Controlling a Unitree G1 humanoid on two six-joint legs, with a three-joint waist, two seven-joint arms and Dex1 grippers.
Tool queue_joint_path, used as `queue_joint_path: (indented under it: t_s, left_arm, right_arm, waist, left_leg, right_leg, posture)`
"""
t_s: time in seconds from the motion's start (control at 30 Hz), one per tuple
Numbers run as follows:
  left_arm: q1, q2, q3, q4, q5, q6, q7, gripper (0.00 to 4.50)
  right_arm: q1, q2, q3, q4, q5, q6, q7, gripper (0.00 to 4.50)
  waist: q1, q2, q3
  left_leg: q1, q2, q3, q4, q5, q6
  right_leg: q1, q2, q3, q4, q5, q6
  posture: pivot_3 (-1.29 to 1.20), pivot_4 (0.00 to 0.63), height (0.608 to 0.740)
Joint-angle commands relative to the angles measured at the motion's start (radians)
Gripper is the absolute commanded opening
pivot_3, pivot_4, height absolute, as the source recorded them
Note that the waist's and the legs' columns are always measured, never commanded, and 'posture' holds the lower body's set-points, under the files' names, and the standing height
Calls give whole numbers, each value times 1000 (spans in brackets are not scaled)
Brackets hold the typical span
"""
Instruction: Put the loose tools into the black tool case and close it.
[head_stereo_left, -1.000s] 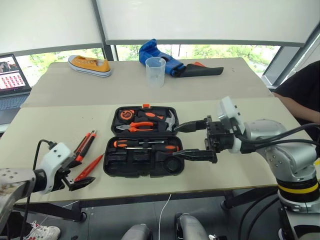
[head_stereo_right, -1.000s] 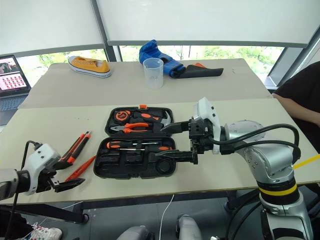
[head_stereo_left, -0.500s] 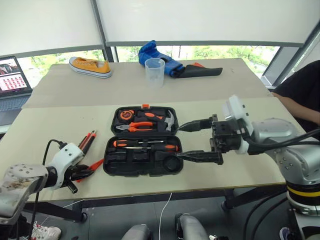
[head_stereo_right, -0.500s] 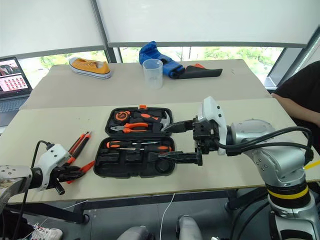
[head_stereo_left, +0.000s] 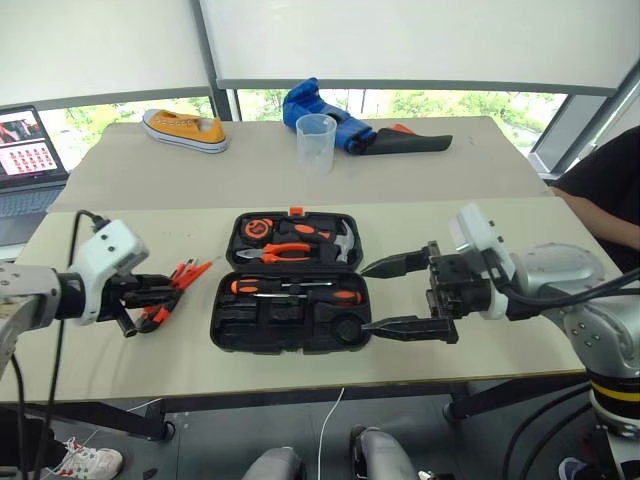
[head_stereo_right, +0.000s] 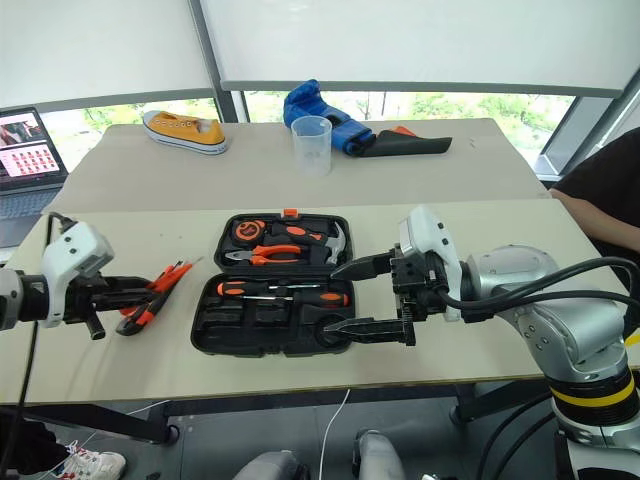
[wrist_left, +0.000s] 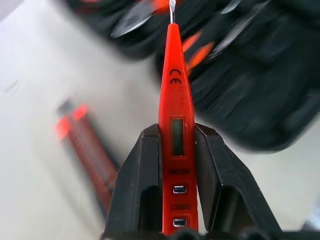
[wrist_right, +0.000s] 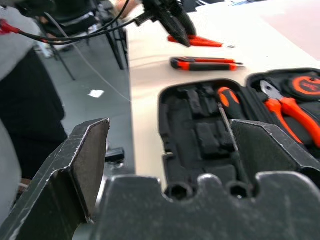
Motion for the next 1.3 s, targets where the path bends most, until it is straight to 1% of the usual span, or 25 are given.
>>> queue_joint_path:
  t_s: [0.03,0.1,0.2,0.37,0.43,0.53,0.6,0.67,0.73,0.83,1.07,1.13,1.17,1.23,1.3]
  left_arm:
    - [-79,-11,-133,5,79,-208,-117,440]
    - [-176,-45,-260,85,168,-348,-192,440]
    - [-308,-111,-375,211,252,-477,-272,440]
    - [-464,-203,-496,400,364,-624,-366,440]
    - [-491,-223,-513,445,389,-657,-382,440]
    - [-541,-278,-535,532,428,-670,-375,440]
    - [-558,-299,-545,571,448,-685,-382,440]
    - [-564,-312,-548,579,453,-655,-394,440]
    - [-572,-324,-549,572,451,-585,-398,440]
    - [-576,-331,-547,569,461,-541,-400,440]
    - [-561,-325,-537,549,457,-502,-423,440]
    - [-560,-328,-530,542,452,-499,-421,1446]
    - [-557,-322,-524,528,443,-492,-429,1488]
    - [-549,-305,-499,487,401,-470,-458,2271]
    - [-543,-291,-462,447,348,-423,-483,2902]
  right_arm:
    - [5,-8,-15,-14,-4,-30,1,4500]
    - [13,-10,-14,-20,-6,-32,-3,4500]
    - [24,-9,-25,-30,0,-27,-21,4500]
    - [64,-20,-51,-70,12,-18,-57,4500]
    - [75,-23,-57,-80,15,-17,-68,4500]
    - [108,-29,-83,-111,32,-8,-101,4500]
    - [129,-33,-99,-128,45,-5,-118,4500]
    - [147,-36,-108,-141,48,-5,-130,4500]
    - [158,-38,-113,-150,50,-6,-142,4500]
    - [164,-40,-118,-156,61,-8,-158,4500]
    - [156,-40,-102,-151,63,-15,-176,4500]
    - [153,-39,-96,-149,60,-17,-177,4500]
    - [153,-39,-94,-150,60,-17,-177,4500]
    - [153,-39,-91,-152,61,-16,-177,4500]
    - [153,-39,-91,-153,64,-15,-177,4500]
  waist:
    - [0,0,0]
    - [2,0,0]
    - [7,0,0]
    - [6,-1,0]
    - [5,-1,0]
    - [4,-1,0]
    - [6,-1,0]
    - [6,-1,0]
    - [6,-1,0]
    - [6,-1,0]
    - [4,-1,0]
    - [4,-1,0]
    - [4,-1,0]
    - [5,-1,0]
    - [5,-1,0]
  left_leg:
    - [0,0,0,0,0,0]
    - [-1,0,0,0,0,0]
    - [-1,0,0,2,0,0]
    - [-2,0,0,3,0,1]
    - [-3,0,0,3,0,1]
    - [-4,0,1,3,0,2]
    - [-5,0,0,5,0,2]
    - [-6,0,0,6,-1,2]
    - [-6,0,0,7,-1,3]
    - [-7,0,0,9,-1,3]
    - [-7,0,0,11,-1,3]
    - [-7,1,0,11,-1,3]
    - [-7,1,0,11,-1,3]
    - [-7,1,0,11,-1,3]
    - [-8,1,0,11,-1,4]
  right_leg:
    - [0,0,0,0,0,0]
    - [0,-1,-1,-2,0,0]
    - [1,-2,-1,-6,1,-1]
    - [1,-2,-1,-6,1,-1]
    - [1,-2,-1,-5,1,-1]
    - [0,-2,-1,-1,1,-1]
    - [0,-2,-2,-1,1,-1]
    - [-1,-2,-2,-1,2,0]
    - [-1,-2,-1,-1,2,0]
    - [-1,-2,-1,0,2,0]
    - [-1,-1,-1,0,2,0]
    - [-1,-1,-1,0,2,0]
    - [-1,-1,-1,0,2,0]
    - [-1,-1,-1,0,2,0]
    - [-1,-1,-1,0,2,0]
  posture:
    - [0,150,731]
    - [0,150,731]
    - [0,150,731]
    - [0,150,731]
    - [0,150,731]
    - [0,150,731]
    - [0,150,731]
    - [0,150,731]
    - [0,150,731]
    - [0,150,731]
    - [0,150,731]
    - [0,150,731]
    - [0,150,731]
    - [0,150,731]
    - [0,150,731]
